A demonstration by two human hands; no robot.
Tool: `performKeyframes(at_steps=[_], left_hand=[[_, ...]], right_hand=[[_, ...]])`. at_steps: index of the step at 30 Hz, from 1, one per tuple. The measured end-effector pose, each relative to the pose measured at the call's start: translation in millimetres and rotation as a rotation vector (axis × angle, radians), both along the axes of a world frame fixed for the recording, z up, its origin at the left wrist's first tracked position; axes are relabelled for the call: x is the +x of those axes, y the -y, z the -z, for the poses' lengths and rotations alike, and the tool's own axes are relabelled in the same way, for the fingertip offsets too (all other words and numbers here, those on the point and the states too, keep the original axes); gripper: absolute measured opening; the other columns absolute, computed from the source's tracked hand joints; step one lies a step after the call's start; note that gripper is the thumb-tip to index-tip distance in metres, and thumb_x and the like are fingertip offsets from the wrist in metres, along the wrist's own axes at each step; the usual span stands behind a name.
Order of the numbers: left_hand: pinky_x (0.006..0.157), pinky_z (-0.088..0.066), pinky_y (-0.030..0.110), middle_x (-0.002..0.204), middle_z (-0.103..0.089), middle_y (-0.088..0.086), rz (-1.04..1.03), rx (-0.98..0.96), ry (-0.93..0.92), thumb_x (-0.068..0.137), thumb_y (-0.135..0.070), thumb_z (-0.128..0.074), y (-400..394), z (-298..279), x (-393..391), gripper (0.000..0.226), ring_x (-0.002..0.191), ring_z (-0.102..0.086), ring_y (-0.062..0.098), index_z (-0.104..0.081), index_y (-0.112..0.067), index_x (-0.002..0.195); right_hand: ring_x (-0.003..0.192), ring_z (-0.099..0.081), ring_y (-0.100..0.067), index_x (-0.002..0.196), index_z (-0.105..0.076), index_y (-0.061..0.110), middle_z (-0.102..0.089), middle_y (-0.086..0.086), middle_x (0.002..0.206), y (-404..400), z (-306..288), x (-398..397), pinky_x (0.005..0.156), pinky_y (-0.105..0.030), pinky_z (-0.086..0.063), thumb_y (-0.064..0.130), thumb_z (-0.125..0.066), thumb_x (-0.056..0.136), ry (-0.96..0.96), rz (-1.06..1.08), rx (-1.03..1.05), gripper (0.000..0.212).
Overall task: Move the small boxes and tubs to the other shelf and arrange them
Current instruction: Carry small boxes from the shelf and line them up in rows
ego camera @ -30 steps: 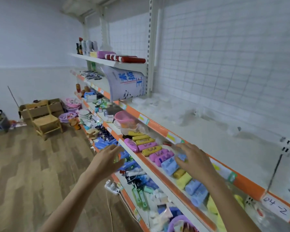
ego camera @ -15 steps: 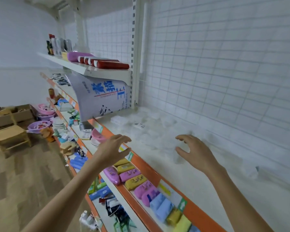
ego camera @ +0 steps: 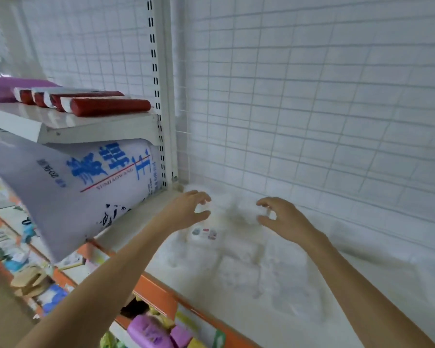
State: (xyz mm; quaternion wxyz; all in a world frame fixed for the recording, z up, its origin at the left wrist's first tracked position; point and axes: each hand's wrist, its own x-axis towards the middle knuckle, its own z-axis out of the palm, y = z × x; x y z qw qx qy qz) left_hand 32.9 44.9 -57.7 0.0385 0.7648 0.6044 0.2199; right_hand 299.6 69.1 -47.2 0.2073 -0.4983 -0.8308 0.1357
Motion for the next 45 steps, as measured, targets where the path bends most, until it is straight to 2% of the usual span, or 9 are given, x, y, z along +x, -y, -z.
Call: performKeyframes(at_steps=[7, 15, 20, 25, 30, 34, 37, 41, 45], left_hand=[[0.097, -0.035, 0.028, 0.134, -0.045, 0.004, 0.095, -0.108, -0.012, 0.088, -0.031, -0.058, -84.5, 16.2, -19.2, 0.05, 0.121, -0.044, 0.02, -0.042, -0.013, 0.133], [0.109, -0.026, 0.033, 0.152, -0.011, 0.007, 0.206, -0.079, -0.265, 0.08, -0.034, -0.067, -124.0, 42.1, -2.6, 0.074, 0.138, -0.019, 0.026, -0.028, -0.017, 0.141], [0.102, -0.032, 0.03, 0.145, -0.032, 0.007, 0.216, 0.018, -0.311, 0.084, -0.019, -0.062, -127.1, 49.9, -2.2, 0.058, 0.128, -0.03, 0.026, -0.033, -0.014, 0.135], [0.102, -0.032, 0.032, 0.134, -0.046, 0.003, 0.256, 0.044, -0.324, 0.085, -0.029, -0.06, -125.5, 46.0, -9.3, 0.053, 0.124, -0.034, 0.025, -0.039, -0.018, 0.133], [0.094, -0.035, 0.026, 0.126, -0.054, 0.004, 0.26, -0.012, -0.01, 0.091, -0.036, -0.053, -115.6, 34.3, -21.5, 0.042, 0.117, -0.048, 0.022, -0.049, -0.016, 0.129], [0.064, -0.041, 0.018, 0.093, -0.059, 0.003, 0.206, -0.164, 0.305, 0.093, -0.033, -0.05, -97.1, 17.1, -28.5, 0.031, 0.079, -0.055, 0.013, -0.049, -0.021, 0.121], [0.061, -0.05, 0.02, 0.109, -0.054, 0.01, 0.219, -0.339, 0.639, 0.097, -0.024, -0.045, -86.8, 8.2, -32.4, 0.018, 0.085, -0.055, 0.016, -0.049, -0.025, 0.115], [0.061, -0.056, 0.03, 0.122, -0.049, 0.02, 0.233, -0.551, 1.036, 0.096, -0.006, -0.035, -74.4, 1.6, -39.9, 0.026, 0.096, -0.054, 0.03, -0.051, -0.021, 0.11], [0.066, -0.054, 0.03, 0.12, -0.054, 0.017, 0.255, -0.672, 1.133, 0.086, -0.006, -0.048, -63.4, 3.2, -41.3, 0.027, 0.094, -0.057, 0.024, -0.051, -0.017, 0.111]], right_hand=[[0.135, -0.02, -0.025, 0.14, -0.031, 0.019, -0.024, -0.005, 0.146, -52.4, 22.1, -56.5, 0.108, -0.035, -0.025, 0.04, -0.055, 0.088, 0.15, 0.219, -0.071, 0.061], [0.123, -0.038, -0.027, 0.139, -0.033, 0.019, -0.033, -0.007, 0.14, -58.3, 32.6, -61.3, 0.099, -0.035, -0.037, 0.03, -0.061, 0.086, 0.348, 0.273, -0.098, 0.061], [0.117, -0.041, -0.026, 0.137, -0.034, 0.019, -0.038, -0.006, 0.135, -51.2, 31.3, -54.9, 0.094, -0.034, -0.042, 0.023, -0.06, 0.083, 0.358, 0.221, -0.094, 0.06], [0.101, -0.055, -0.026, 0.131, -0.036, 0.017, -0.054, -0.008, 0.12, -46.8, 24.4, -54.5, 0.081, -0.035, -0.045, 0.028, -0.054, 0.086, 0.29, 0.219, -0.09, 0.05], [0.095, -0.055, -0.022, 0.128, -0.039, 0.02, -0.051, -0.007, 0.122, -45.5, 18.3, -51.0, 0.069, -0.027, -0.044, 0.023, -0.048, 0.093, -0.129, 0.212, -0.29, 0.036], [0.09, -0.057, -0.025, 0.121, -0.045, 0.031, -0.052, -0.001, 0.108, -40.6, 8.9, -54.5, 0.062, -0.032, -0.055, 0.011, -0.046, 0.092, -0.544, 0.207, -0.454, 0.035], [0.093, -0.056, -0.026, 0.111, -0.055, 0.029, -0.051, -0.001, 0.107, -36.6, 5.7, -54.8, 0.062, -0.039, -0.057, 0.006, -0.046, 0.091, -0.746, 0.166, -0.556, 0.032], [0.087, -0.053, -0.023, 0.105, -0.059, 0.028, -0.053, -0.008, 0.112, -32.5, 6.0, -57.8, 0.057, -0.031, -0.05, 0.004, -0.046, 0.09, -0.891, 0.126, -0.631, 0.031], [0.076, -0.051, -0.017, 0.115, -0.053, 0.025, -0.056, -0.005, 0.11, -26.3, 9.4, -56.3, 0.056, -0.027, -0.042, -0.002, -0.06, 0.083, -0.879, 0.041, -0.659, 0.042]])
